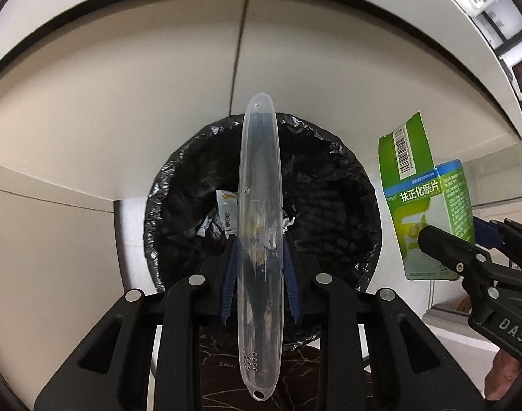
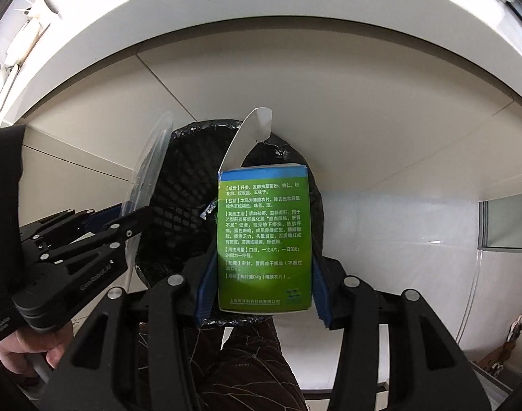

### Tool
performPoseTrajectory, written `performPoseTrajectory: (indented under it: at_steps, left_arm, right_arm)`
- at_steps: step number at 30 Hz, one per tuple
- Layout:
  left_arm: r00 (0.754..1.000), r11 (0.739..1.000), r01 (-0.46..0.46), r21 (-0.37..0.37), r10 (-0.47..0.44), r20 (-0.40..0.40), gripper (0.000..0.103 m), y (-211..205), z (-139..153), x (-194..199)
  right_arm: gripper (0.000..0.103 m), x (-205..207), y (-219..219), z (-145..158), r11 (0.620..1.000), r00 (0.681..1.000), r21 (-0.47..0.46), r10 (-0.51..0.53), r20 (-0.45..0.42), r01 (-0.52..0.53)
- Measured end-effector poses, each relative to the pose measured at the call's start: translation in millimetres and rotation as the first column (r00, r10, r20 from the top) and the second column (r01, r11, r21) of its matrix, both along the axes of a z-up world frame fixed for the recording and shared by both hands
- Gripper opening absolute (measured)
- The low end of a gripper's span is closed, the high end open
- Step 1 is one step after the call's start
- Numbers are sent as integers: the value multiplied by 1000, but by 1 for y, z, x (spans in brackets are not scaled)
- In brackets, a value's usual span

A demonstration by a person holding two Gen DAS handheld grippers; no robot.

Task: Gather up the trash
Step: 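Open the left tool to drop the clear tube into the bin, then open the right tool to drop the green medicine box into the bin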

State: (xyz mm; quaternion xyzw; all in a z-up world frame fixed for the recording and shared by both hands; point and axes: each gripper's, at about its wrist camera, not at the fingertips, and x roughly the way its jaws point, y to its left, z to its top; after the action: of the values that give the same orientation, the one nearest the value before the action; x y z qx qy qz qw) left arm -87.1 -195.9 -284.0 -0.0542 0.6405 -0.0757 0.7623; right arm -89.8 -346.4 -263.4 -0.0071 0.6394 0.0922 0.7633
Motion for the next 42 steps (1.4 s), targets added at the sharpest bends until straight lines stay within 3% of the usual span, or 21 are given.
performPoseTrajectory:
  at_steps: [8,12,19,21,24,35,42]
  left_arm:
    - [999,999,34,-3,-33,32,30,-5,7,2]
    - [998,1000,16,8,-17,60,52,0,17,3]
    - [994,999,-36,11,35,103,75,16,32,0]
    - [993,998,-55,12,54,108,89,22,36,-2]
    - [990,997,-81,16,78,117,95,34,40,-6]
    - [984,986,-160,56,155,86,97,69,35,-18]
    - [985,985,-160,59,156,77,96,84,34,-21]
  right_arm:
    - [44,6,5,-6,1000,1000,-3,-21,-12,21]
    - [45,10,11,-5,1000,1000,-1,-25,-11,25]
    - [45,11,19,-4,1000,1000,-12,-4,-9,4]
    - [45,13,19,-6,1000,1000,-7,-3,-12,2]
    - [45,15,24,-8,1000,1000,-5,5,-11,-5]
    - [45,19,49,-13,998,998,-10,59,-23,-59]
    - [46,22,61,-14,996,996,-17,88,-33,-89]
